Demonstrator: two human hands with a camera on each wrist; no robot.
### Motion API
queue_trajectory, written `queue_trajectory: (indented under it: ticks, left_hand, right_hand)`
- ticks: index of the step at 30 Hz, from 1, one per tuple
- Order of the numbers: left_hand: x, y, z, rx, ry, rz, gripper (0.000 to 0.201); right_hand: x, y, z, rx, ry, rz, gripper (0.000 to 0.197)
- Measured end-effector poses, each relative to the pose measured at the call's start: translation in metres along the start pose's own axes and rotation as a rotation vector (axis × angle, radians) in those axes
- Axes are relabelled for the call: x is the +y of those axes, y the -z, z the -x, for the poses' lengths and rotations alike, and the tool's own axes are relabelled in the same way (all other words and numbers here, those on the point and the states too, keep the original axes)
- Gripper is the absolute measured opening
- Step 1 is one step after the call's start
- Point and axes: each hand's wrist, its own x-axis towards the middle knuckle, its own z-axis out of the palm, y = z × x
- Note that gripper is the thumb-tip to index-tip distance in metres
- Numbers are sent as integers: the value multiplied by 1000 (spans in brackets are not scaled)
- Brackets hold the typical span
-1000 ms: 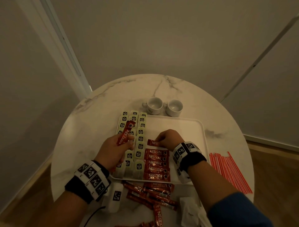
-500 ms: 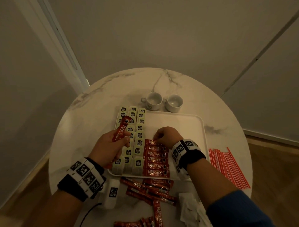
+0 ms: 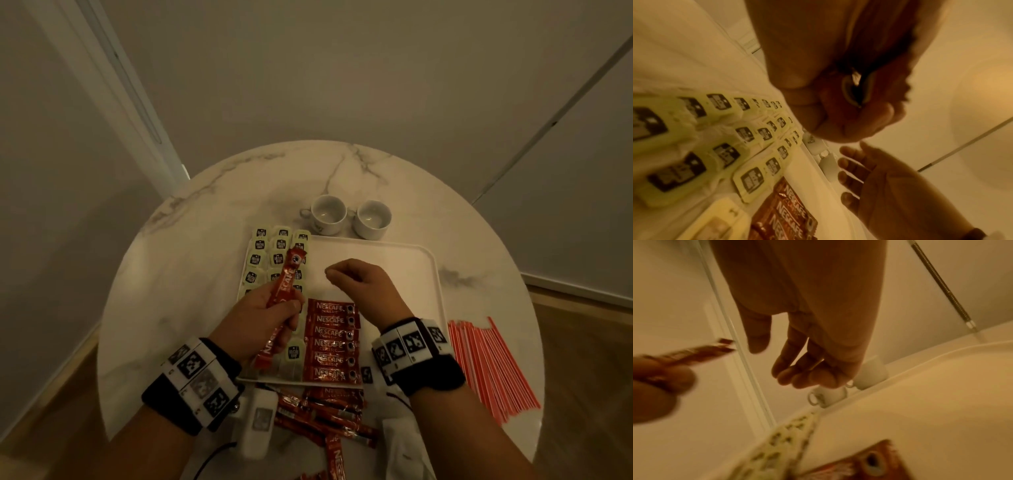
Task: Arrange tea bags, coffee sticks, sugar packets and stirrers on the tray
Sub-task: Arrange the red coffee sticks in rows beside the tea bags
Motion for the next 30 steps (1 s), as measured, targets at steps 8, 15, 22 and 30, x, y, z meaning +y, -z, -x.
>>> queue_trajectory:
  ticks: [8, 15, 22, 30]
  left_hand:
    - [4, -18, -8, -146, 26, -96, 5]
    - [-8, -18, -9, -230, 57, -177, 3]
    - [-6, -4, -13, -316, 100, 113, 53]
    - [-10, -18, -26, -53, -25, 3, 38]
  right_hand:
    - [-13, -11, 23, -80, -8, -473, 6]
    - [-2, -9, 20, -151, -48, -562, 10]
    - [-7, 6, 23, -180, 20, -391, 18]
    - [-2, 12, 20, -117, 0, -400, 34]
